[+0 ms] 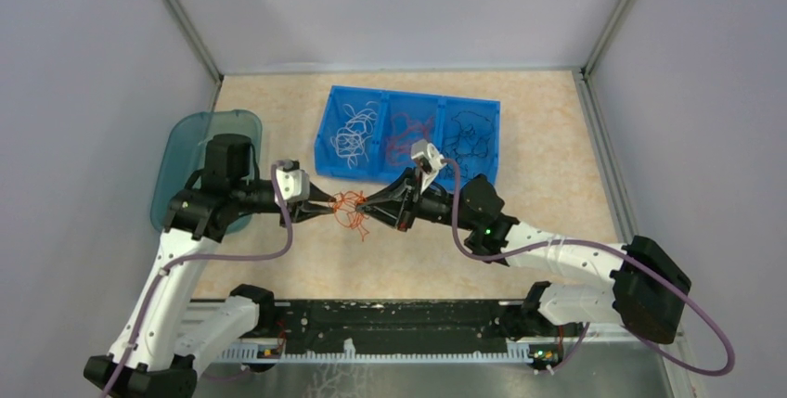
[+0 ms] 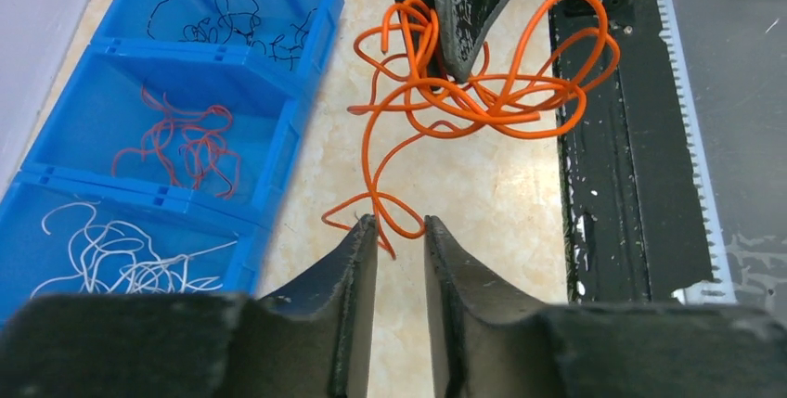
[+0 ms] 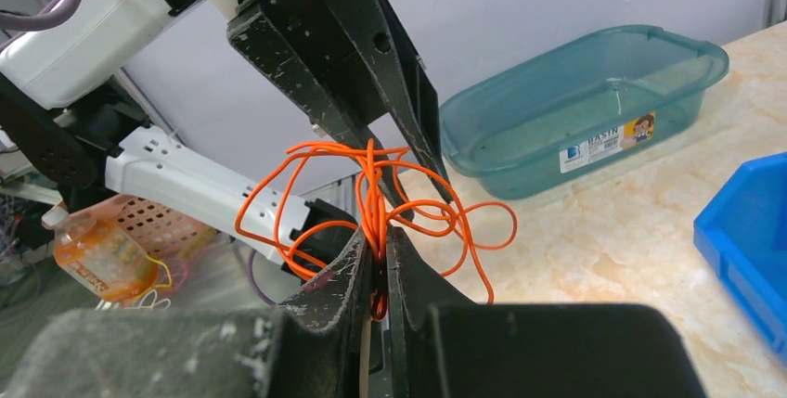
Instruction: Untangle the cables
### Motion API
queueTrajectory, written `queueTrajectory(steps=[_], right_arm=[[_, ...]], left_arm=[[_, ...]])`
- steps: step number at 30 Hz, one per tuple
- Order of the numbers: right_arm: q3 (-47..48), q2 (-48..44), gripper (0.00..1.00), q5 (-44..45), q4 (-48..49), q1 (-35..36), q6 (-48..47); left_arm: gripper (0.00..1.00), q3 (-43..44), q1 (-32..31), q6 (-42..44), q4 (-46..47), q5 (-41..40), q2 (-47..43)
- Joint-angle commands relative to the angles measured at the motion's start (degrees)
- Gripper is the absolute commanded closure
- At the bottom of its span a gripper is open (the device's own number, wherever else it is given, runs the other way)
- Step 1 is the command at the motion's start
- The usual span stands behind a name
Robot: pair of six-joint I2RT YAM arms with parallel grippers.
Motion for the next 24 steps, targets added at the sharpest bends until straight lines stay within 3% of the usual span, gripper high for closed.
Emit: queueTrajectory(steps=[1,4,6,14,17,18,19,21,24], right_arm=[[0.9,-1.4,0.92,-1.1,3.7,-0.6,0.7],[0.5,-1.8,0.92,-1.0,3.0,-0.6,0.4],[-0.1,-2.3,0.92,-0.8,2.9,-0.9,0.5],[-1.8,-5.6,0.91,-1.3,2.7,-3.1,2.0],[-2.2,-6.0,0.91,-2.3,4.4,-3.6,3.7],[-2.3,-5.9,0.91,-2.8,5.2,-3.7,4.4],[-2.3,-5.8,0.91,-3.4,6.2,-3.9,5.5],[-2.1,-5.0,0.91,-4.9,9.3,-4.0,7.8],[-1.7,-3.0,0.91,-8.1,16.0,-4.2,12.6]], left_arm=[[0.78,0.6,-0.2,0.5,-0.2,1.9,-0.4],[0.94,1.3,-0.2,-2.4,2.2,1.5,-1.0],[0.98,1.8,-0.3,-4.0,3.4,0.8,-1.4],[0.99,-0.1,-0.2,-1.4,7.2,-5.6,-4.7],[0.8,-0.5,-0.2,-2.0,7.2,-5.4,-5.0],[0.67,-0.5,-0.2,-2.5,6.7,-4.1,-5.0],[0.44,-0.6,-0.2,-3.0,6.6,-3.2,-5.0],[0.2,-1.2,-0.2,-3.8,6.9,-1.8,-5.3],[0.16,-2.5,-0.3,-6.3,10.7,-1.1,-6.5]])
